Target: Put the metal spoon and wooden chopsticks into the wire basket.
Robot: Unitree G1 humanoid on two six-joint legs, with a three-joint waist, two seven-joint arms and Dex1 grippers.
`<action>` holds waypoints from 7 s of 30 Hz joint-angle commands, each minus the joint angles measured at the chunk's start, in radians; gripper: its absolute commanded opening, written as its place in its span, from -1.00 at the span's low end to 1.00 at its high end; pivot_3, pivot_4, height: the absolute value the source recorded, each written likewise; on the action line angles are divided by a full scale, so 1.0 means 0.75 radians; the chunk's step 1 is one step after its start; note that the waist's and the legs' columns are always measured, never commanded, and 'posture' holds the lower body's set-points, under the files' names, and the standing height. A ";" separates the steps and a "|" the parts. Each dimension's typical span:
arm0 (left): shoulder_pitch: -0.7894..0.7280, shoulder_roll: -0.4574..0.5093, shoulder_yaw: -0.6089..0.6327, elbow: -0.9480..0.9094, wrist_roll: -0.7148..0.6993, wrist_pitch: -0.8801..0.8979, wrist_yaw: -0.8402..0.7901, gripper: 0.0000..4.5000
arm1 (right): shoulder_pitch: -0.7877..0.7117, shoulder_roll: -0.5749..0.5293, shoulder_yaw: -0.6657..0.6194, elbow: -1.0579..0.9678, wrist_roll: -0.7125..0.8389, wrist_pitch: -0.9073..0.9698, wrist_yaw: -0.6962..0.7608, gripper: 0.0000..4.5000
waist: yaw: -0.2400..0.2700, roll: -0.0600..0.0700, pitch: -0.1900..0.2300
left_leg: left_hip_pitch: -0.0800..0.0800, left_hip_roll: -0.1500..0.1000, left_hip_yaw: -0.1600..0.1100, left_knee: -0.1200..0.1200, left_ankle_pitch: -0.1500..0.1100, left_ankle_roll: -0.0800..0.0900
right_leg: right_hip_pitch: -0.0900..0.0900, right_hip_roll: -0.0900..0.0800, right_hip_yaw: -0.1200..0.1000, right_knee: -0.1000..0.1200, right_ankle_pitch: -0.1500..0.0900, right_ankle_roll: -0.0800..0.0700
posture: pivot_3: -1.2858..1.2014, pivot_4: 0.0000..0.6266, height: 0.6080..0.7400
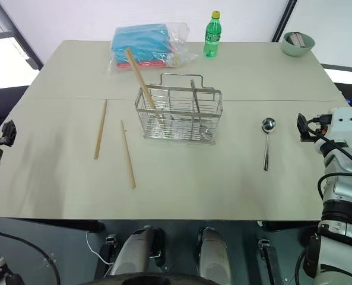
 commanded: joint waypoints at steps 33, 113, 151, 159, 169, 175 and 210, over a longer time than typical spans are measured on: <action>-0.193 0.157 -0.041 -0.155 -0.305 0.181 -0.218 0.98 | -0.178 -0.177 0.031 -0.014 0.027 0.205 0.115 1.00 | -0.001 0.000 0.000 | 0.000 0.000 0.000 0.000 0.000 0.000 | 0.000 0.000 0.000 0.000 0.000 0.000 | 0.03 -0.52 0.50; -0.916 0.361 -0.768 -0.173 -0.682 0.374 -1.013 1.00 | -0.923 0.149 -0.142 -0.394 0.506 1.301 0.074 -0.99 | -0.029 0.004 0.003 | 0.000 -0.001 0.000 -0.002 0.007 -0.011 | -0.002 0.006 0.002 0.002 0.001 0.002 | 0.03 -0.52 0.50; -1.047 0.320 -0.776 -0.111 -0.606 0.378 -1.027 1.00 | -0.485 0.317 0.064 -0.953 0.950 1.446 -0.145 -0.74 | -0.027 0.004 0.003 | -0.003 -0.001 0.000 -0.001 0.004 -0.004 | -0.003 0.005 0.002 0.002 0.001 0.002 | 0.03 -0.52 0.50; -1.043 0.341 -0.758 -0.103 -0.576 0.379 -1.006 1.00 | -0.472 0.235 0.077 -0.905 0.876 1.372 -0.087 0.77 | -0.027 0.004 0.003 | -0.002 -0.001 0.000 -0.001 0.004 -0.004 | -0.003 0.005 0.002 0.002 0.001 0.002 | 0.03 -0.52 0.50; -1.091 0.336 -0.555 0.022 -0.501 0.606 -0.464 1.00 | -0.841 -0.124 0.162 -0.626 0.853 1.251 0.534 0.77 | -0.028 0.004 0.004 | -0.002 0.000 -0.001 -0.002 0.003 -0.004 | -0.003 0.006 0.002 0.001 0.001 0.002 | 0.03 -0.52 0.50; -1.085 0.368 -0.376 0.203 -0.404 0.959 -0.105 1.00 | -0.733 -0.263 0.254 -0.850 0.967 1.281 0.994 0.77 | -0.027 0.003 0.004 | -0.002 0.001 -0.001 -0.002 0.003 -0.003 | -0.003 0.006 0.002 0.002 0.001 0.002 | 0.03 -0.52 0.50; -1.319 -0.008 -0.853 1.471 0.255 0.344 -0.311 0.63 | -0.410 -0.283 0.186 -1.102 1.108 1.249 0.960 0.80 | 0.006 -0.003 0.004 | -0.004 0.000 0.001 0.000 0.002 -0.003 | -0.005 0.000 0.001 0.002 0.001 0.002 | 0.03 -0.52 0.50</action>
